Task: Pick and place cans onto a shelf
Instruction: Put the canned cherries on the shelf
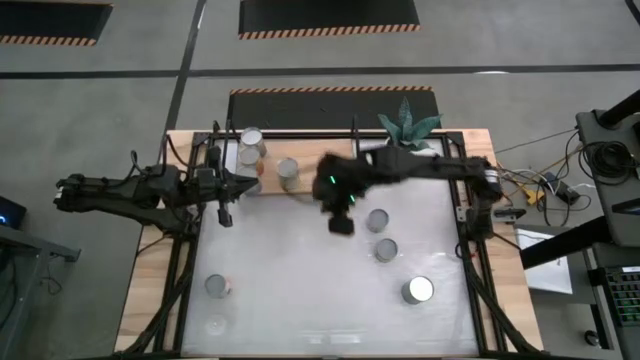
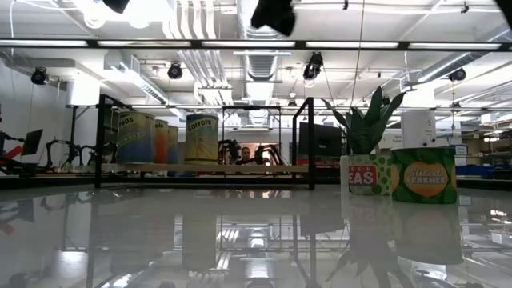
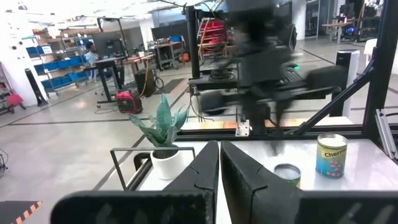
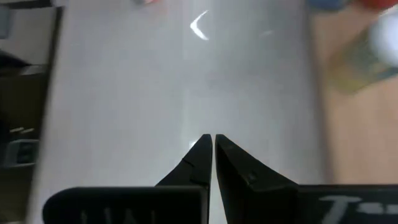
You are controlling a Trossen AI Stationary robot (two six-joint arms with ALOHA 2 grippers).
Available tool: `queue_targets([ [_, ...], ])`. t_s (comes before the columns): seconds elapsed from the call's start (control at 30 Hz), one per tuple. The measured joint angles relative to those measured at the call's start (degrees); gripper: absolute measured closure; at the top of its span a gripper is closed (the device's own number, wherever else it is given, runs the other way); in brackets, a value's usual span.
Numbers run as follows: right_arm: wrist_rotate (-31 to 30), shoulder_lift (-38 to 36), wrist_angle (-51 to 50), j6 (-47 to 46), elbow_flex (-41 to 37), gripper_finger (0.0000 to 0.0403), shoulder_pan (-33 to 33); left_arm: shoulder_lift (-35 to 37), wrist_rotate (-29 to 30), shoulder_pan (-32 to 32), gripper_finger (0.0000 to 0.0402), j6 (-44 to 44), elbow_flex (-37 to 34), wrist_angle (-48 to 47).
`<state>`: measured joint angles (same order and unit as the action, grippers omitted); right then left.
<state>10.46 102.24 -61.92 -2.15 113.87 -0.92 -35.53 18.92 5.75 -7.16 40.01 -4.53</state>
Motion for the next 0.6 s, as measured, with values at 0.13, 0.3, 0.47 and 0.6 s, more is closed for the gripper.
queue_targets([
  [0.13, -2.73, -5.22, 1.63, -13.13, -9.81, 0.0394, 6.39, -0.17, 0.00, 0.00, 0.0402, 0.19, 0.00, 0.01],
  [0.3, -1.42, -10.19, -1.30, -40.05, -21.23, 0.0394, 13.76, -0.39, 0.00, -0.01, 0.0402, 0.65, 0.00, 0.01],
  [0.47, 6.19, -12.36, -7.87, -66.96, -28.46, 0.0394, 23.43, -0.39, 0.00, 0.01, 0.0402, 0.83, 0.00, 0.01],
  [0.6, 5.51, -12.90, -8.42, -79.10, -30.80, 0.0394, 29.76, -0.47, 0.00, -0.01, 0.0402, 0.83, 0.00, 0.46],
])
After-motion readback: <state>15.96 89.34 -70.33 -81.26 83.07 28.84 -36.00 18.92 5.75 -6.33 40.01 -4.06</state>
